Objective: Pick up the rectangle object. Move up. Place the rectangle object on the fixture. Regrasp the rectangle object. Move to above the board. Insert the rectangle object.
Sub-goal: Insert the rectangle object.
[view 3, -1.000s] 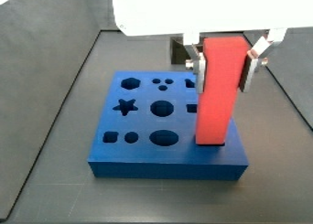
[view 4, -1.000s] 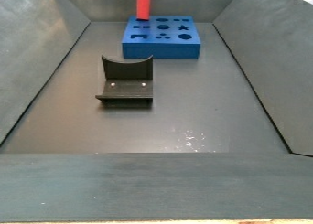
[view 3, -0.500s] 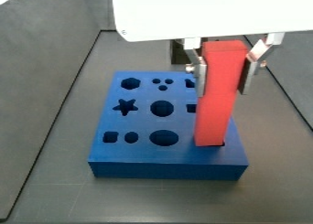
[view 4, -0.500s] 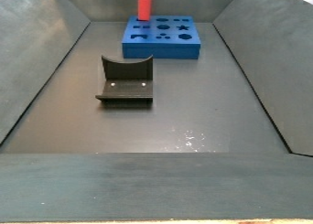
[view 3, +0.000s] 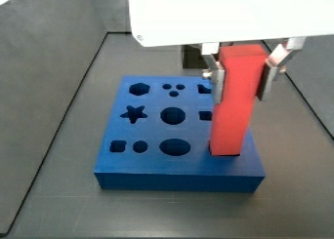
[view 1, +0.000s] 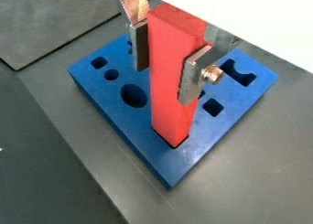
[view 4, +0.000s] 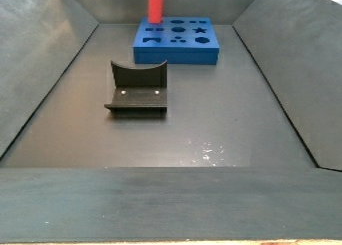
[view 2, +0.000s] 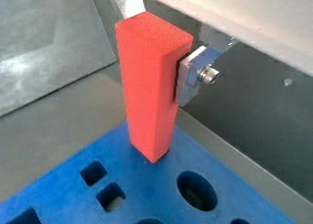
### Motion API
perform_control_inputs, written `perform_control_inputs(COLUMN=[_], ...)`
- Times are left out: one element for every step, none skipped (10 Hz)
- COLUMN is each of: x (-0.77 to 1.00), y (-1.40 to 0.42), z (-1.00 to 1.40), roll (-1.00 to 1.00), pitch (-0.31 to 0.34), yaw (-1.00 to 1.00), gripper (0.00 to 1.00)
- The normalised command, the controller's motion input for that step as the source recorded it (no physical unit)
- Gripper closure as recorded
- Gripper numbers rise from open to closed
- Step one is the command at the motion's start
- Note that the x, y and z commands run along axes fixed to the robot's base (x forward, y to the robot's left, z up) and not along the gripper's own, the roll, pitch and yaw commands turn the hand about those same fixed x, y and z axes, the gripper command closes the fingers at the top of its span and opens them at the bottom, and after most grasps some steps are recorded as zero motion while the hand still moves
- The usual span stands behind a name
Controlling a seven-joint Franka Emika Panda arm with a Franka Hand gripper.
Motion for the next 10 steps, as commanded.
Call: perform_control_inputs(x=[0.0,0.0,0.0,0.01,0.03,0.09,0.19,0.01,0.0,0.0], y=[0.0,-0.05,-0.11,-0.13,-0.11,-0.11,-0.07,0.0,0.0,0.0], z=[-0.02,-0.29,-0.47,-0.59,-0.66,-0.73,-0.7,-0.16,0.0,0.0], roll=[0.0,0.12,0.27,0.32,0.31,0.28,0.13,0.0,0.0,0.0], pitch=[0.0,0.0,0.0,0.0,0.014,0.011,0.0,0.0,0.0,0.0], yaw=[0.0,0.0,0.01,0.02,0.02,0.04,0.05,0.0,0.0,0.0], gripper=[1.0,1.0,1.0,1.0,1.0,1.0,1.0,1.0,0.0,0.0])
